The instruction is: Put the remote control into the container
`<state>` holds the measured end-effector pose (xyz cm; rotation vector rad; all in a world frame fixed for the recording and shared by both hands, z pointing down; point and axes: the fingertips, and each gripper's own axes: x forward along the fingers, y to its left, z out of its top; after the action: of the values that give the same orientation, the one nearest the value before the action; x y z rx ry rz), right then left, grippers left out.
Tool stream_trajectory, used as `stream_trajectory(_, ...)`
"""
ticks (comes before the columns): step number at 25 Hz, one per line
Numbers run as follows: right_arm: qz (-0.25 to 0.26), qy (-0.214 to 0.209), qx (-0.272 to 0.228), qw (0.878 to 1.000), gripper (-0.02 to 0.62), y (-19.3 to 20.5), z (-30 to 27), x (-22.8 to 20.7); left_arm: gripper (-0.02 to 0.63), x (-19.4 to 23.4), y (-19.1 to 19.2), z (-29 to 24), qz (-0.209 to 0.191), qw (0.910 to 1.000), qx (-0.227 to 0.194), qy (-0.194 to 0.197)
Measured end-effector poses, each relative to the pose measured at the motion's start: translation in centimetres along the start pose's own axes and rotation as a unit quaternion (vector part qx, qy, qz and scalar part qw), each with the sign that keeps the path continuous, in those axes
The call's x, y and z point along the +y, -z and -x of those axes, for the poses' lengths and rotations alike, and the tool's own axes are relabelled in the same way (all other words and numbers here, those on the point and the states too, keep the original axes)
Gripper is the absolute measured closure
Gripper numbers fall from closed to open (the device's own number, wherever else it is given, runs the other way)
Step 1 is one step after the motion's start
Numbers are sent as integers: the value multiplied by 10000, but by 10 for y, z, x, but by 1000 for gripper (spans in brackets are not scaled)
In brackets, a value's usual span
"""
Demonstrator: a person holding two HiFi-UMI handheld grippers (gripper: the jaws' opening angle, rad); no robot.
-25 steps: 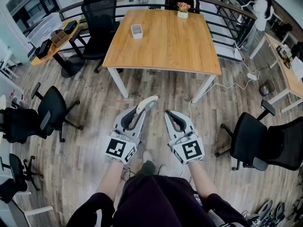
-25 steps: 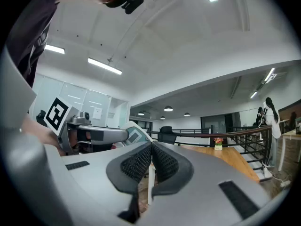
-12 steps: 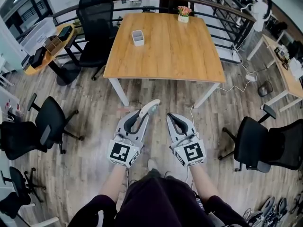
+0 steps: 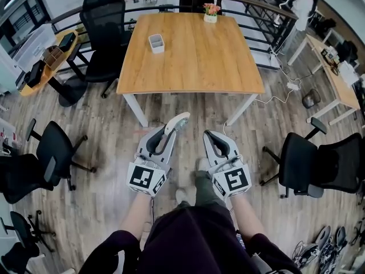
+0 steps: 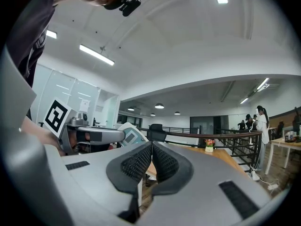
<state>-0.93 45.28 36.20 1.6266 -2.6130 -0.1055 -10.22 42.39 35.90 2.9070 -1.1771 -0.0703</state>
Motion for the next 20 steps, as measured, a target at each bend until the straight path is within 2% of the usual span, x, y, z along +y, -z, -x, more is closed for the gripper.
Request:
stream_trajectory(5,-96,50,56,9999,577,8,-9,-7,512,8,8,-7,23,10000,59,-27)
stream_trajectory(10,-29,-120,13,9999,577,7,-40,-11,512,33,9,-21,7,9999,77,-148)
stream_trajectory(20,6,-264,-19,9997,577,26,-118,-62,512,84,26,-91,-82,9994,178,-292)
